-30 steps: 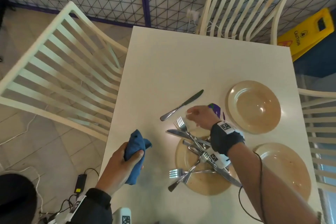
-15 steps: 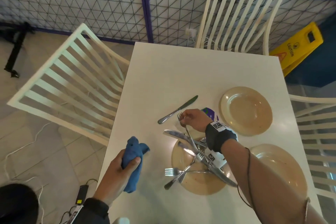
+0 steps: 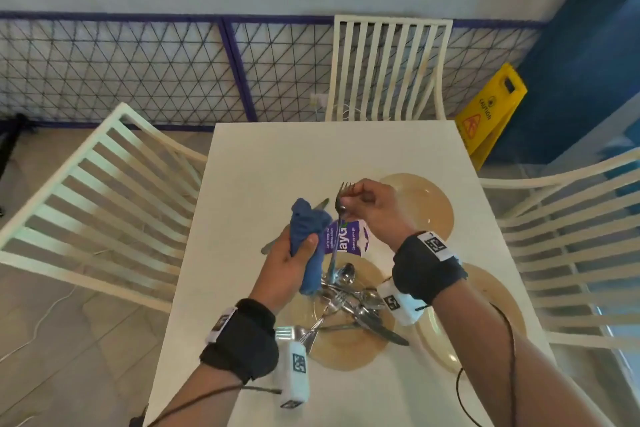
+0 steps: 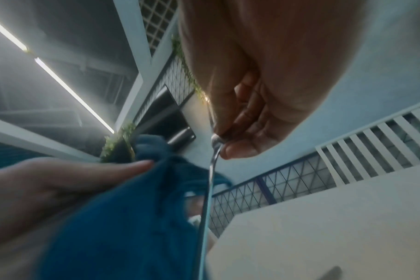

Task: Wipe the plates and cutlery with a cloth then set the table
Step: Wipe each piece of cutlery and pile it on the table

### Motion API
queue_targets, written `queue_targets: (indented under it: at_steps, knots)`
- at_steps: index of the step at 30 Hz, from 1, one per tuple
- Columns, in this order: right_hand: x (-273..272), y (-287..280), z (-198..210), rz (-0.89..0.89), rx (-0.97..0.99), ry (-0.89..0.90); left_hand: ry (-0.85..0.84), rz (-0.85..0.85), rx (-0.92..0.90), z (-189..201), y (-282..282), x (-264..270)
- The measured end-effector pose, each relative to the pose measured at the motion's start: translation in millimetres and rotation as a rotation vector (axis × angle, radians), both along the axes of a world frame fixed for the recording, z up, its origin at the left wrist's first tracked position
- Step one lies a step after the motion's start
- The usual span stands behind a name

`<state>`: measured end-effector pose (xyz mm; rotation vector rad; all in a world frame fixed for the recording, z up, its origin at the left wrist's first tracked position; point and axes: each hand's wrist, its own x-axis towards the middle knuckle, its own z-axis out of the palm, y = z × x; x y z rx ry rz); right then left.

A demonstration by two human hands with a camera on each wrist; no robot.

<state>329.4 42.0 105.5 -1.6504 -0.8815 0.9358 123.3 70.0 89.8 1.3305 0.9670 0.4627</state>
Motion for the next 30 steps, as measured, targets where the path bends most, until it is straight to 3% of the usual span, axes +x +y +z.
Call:
queue_targets:
  at_steps: [5, 11, 17, 20, 23, 25, 28, 30]
  knots:
    - [7, -39, 25, -0.080, 0.101, 0.021, 0.131, -0.103, 0.154, 4, -36, 62]
    - [44, -79, 30, -0.225, 0.149, 0.171, 0.251, -0.245, 0.261, 1, -85, 53]
    - [33, -100, 24, -0.210, 0.154, 0.210, 0.069, -0.143, 0.222, 30, -90, 84]
    - [55, -107, 39, -0.281, 0.208, 0.214, 0.066, -0.276, 0.188, 15, -107, 69]
    - [71, -120, 47, -0.337, 0.220, 0.199, 0.205, -0.458, 0.205, -6, -115, 40]
    - [75, -131, 46, -0.335, 0.194, 0.194, 0.290, -0.418, 0.256, -7, -110, 27]
    - [69, -142, 43, -0.288, 0.145, 0.221, 0.086, -0.179, 0.085, 18, -94, 28]
    - [55, -146, 41, -0.249, 0.112, 0.242, -0.044, -0.150, 0.043, 40, -88, 43]
